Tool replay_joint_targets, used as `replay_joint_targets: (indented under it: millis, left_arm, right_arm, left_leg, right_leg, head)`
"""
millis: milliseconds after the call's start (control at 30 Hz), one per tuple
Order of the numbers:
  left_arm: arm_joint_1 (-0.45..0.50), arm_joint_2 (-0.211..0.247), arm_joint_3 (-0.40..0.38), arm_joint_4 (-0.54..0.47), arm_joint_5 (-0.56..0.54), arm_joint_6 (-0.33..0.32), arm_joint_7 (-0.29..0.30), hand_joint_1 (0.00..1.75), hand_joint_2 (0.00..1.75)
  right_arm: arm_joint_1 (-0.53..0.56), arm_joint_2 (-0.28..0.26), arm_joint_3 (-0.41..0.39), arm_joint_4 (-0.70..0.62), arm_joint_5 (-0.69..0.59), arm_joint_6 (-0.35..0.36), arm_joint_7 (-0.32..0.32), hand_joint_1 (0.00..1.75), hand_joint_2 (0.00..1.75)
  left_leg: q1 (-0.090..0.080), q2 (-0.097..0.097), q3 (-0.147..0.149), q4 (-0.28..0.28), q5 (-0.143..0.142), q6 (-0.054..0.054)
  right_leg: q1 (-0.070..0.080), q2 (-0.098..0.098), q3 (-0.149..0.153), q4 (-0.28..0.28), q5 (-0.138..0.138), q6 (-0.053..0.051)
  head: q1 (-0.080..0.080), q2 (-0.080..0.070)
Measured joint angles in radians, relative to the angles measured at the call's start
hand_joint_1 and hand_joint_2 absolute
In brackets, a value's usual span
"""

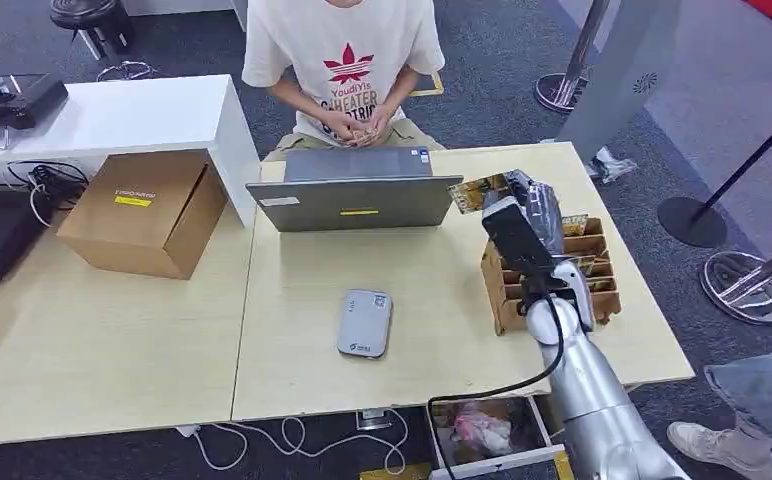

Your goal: Pass the card to the sensor for recognition and then transmit it.

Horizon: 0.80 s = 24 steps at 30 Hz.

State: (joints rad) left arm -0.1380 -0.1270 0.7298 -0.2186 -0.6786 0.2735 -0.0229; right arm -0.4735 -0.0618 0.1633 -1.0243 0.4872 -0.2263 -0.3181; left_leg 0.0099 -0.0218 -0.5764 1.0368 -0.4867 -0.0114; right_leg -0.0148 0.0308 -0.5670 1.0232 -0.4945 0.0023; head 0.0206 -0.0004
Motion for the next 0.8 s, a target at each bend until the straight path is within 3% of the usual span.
replay_joint_targets:
  millis: [367, 800]
  left_arm:
    - [-0.001, 0.0, 0.0, 0.0, 0.009, 0.0, 0.0, 0.0, 0.0]
    - [-0.001, -0.002, 0.0, 0.0, -0.001, -0.001, 0.003, 0.0, 0.0]
  right_arm:
    - [0.002, 0.029, -0.003, 0.087, -0.079, 0.077, -0.016, 1.75, 1.75]
    - [-0.052, 0.052, -0.02, 0.202, -0.121, 0.118, -0.021, 1.75, 1.75]
  left_leg:
    - [0.0, 0.0, 0.0, 0.0, 0.0, 0.0]
    - [0.0, 0.0, -0.001, 0.0, 0.0, 0.0]
  right_leg:
    - [0.0, 0.0, 0.0, 0.0, 0.0, 0.0]
    - [0.0, 0.0, 0.0, 0.0, 0.0, 0.0]
  head:
    - [0.0, 0.0]
    - [0.0, 0.0]
